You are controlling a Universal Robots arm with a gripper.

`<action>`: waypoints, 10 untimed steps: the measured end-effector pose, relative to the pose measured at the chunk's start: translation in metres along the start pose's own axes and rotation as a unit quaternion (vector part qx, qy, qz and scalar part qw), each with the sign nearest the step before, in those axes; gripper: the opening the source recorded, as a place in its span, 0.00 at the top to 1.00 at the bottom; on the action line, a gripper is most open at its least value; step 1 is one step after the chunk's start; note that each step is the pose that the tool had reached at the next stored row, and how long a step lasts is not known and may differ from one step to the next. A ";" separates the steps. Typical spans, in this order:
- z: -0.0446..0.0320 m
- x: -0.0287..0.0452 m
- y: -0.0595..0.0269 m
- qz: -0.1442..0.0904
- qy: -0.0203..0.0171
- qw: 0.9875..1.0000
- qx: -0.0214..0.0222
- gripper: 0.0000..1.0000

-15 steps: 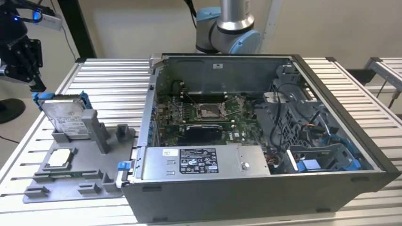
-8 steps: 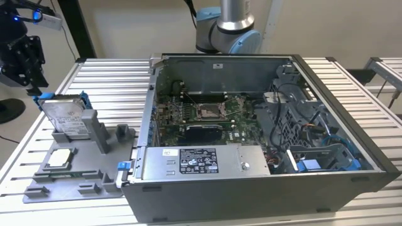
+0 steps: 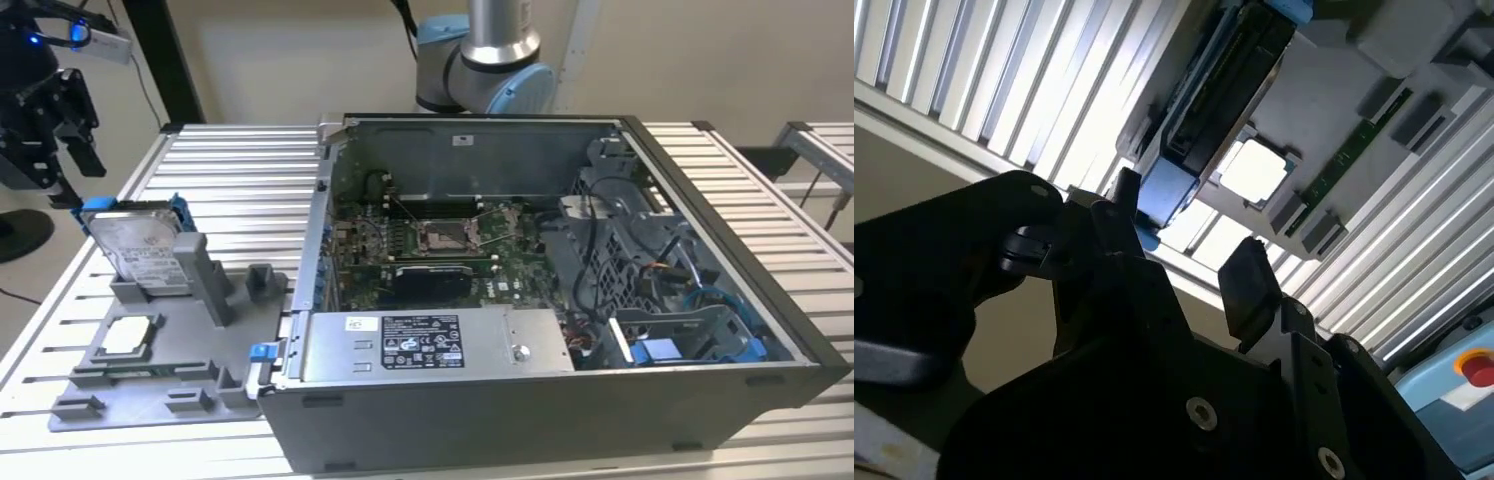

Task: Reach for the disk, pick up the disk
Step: 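Pick up the disk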

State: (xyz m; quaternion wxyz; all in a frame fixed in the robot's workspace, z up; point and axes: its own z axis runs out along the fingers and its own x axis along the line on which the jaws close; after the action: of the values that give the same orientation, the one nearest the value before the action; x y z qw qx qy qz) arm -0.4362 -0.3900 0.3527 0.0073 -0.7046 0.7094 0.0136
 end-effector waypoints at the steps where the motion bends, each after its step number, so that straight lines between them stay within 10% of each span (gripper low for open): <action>1: 0.0000 0.0000 0.0000 0.000 0.000 1.000 0.000 0.00; 10: 0.0055 -0.0007 -0.0001 -0.001 0.000 1.000 0.001 0.00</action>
State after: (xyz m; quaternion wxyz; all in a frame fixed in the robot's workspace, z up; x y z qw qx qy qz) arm -0.4362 -0.3891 0.3473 0.0074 -0.7051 0.7089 0.0129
